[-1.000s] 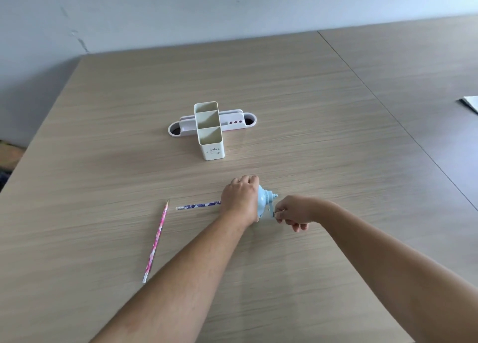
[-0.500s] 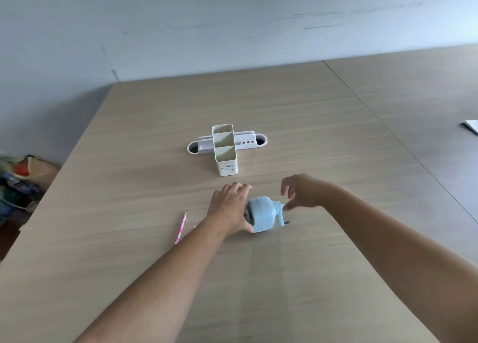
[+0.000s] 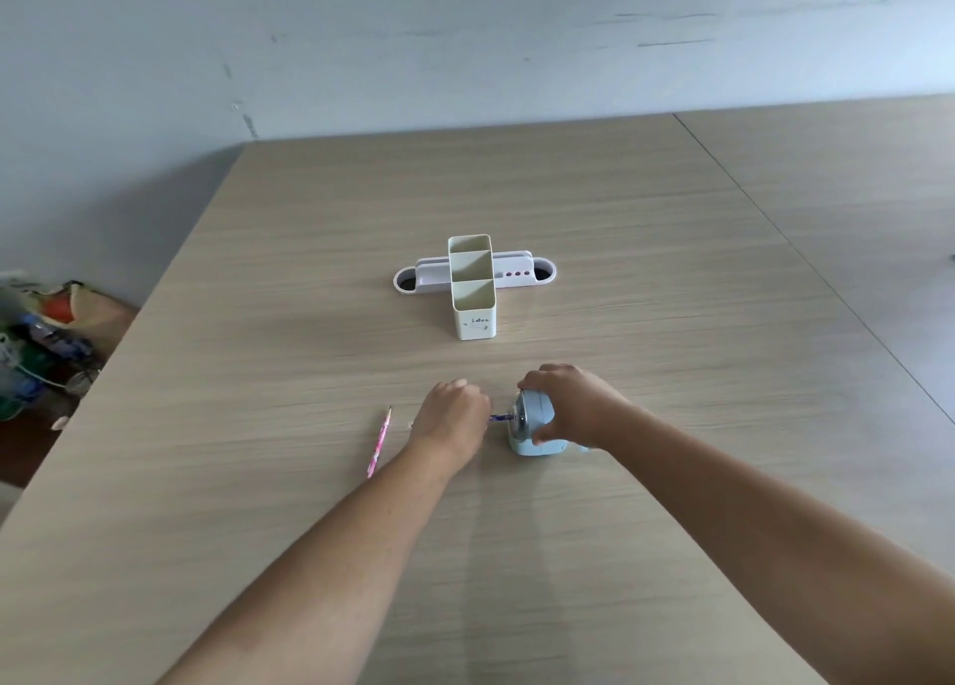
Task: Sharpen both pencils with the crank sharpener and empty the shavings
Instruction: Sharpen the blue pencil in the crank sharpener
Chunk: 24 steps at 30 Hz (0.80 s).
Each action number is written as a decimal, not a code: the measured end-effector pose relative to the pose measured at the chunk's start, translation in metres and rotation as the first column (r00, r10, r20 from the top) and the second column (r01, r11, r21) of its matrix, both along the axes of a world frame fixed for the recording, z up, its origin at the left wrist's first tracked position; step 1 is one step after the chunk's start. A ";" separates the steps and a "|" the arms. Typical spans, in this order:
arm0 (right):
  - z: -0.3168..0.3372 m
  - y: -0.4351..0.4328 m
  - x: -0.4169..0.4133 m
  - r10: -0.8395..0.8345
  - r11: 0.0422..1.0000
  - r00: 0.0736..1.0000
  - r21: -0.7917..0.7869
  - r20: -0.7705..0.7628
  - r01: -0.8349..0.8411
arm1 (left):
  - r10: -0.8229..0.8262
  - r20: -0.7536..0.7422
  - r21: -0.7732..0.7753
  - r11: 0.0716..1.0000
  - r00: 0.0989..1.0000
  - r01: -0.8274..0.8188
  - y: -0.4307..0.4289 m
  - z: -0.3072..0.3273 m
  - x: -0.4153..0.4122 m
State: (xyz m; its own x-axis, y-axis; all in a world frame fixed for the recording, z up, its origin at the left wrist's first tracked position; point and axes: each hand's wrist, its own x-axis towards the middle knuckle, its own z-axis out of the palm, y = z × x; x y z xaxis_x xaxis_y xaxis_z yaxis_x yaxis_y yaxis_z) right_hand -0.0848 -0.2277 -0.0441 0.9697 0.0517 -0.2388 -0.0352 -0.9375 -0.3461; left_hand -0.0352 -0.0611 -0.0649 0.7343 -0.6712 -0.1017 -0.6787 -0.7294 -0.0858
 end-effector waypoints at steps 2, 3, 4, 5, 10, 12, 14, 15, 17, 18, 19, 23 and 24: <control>0.000 0.000 -0.001 0.000 1.000 1.000 0.002 0.008 0.000 | 0.013 -0.004 0.022 1.000 1.000 -0.013 0.006 0.001 0.003; 0.000 0.000 0.000 -0.002 1.000 1.000 0.001 0.010 0.002 | 0.035 -0.010 0.044 0.998 0.999 -0.035 0.013 0.002 0.007; 0.001 -0.001 0.000 -0.009 1.000 1.000 0.000 0.009 0.009 | 0.069 -0.011 0.077 0.995 0.998 -0.068 0.025 0.004 0.011; 0.002 -0.003 0.000 -0.022 1.000 1.000 0.001 0.008 0.022 | 0.117 -0.008 0.113 0.987 0.993 -0.116 0.039 0.005 0.018; 0.002 -0.009 -0.002 -0.058 0.998 0.998 0.027 0.011 0.058 | 0.448 -0.135 -0.001 0.892 0.884 -0.453 0.095 0.013 0.031; 0.001 -0.006 -0.002 -0.058 0.998 0.998 0.036 0.018 0.057 | 0.512 -0.260 -0.082 0.833 0.819 -0.547 0.092 0.011 0.025; 0.000 -0.002 0.000 -0.053 0.998 0.998 0.043 0.022 0.052 | 0.525 -0.392 -0.144 0.776 0.755 -0.614 0.087 0.005 0.019; 0.000 0.000 0.002 -0.050 0.998 0.999 0.044 0.022 0.049 | 0.526 -0.445 -0.159 0.750 0.725 -0.642 0.087 0.002 0.015; 0.000 0.004 0.006 -0.037 0.998 0.999 0.042 0.022 0.036 | 0.525 -0.520 -0.161 0.714 0.674 -0.681 0.086 -0.002 0.008; 0.001 0.006 0.008 -0.032 0.999 0.999 0.041 0.023 0.031 | 0.524 -0.542 -0.152 0.708 0.657 -0.690 0.085 -0.003 0.005; 0.001 0.007 0.009 -0.030 0.999 0.999 0.042 0.023 0.029 | 0.525 -0.555 -0.139 0.706 0.645 -0.694 0.085 -0.006 0.001; -0.002 0.010 0.011 -0.027 0.999 0.999 0.046 0.025 0.026 | 0.547 -0.573 -0.097 0.694 0.610 -0.713 0.087 -0.019 -0.012; -0.002 0.010 0.011 -0.026 0.999 0.999 0.047 0.028 0.025 | 0.552 -0.573 -0.098 0.688 0.606 -0.719 0.087 -0.022 -0.013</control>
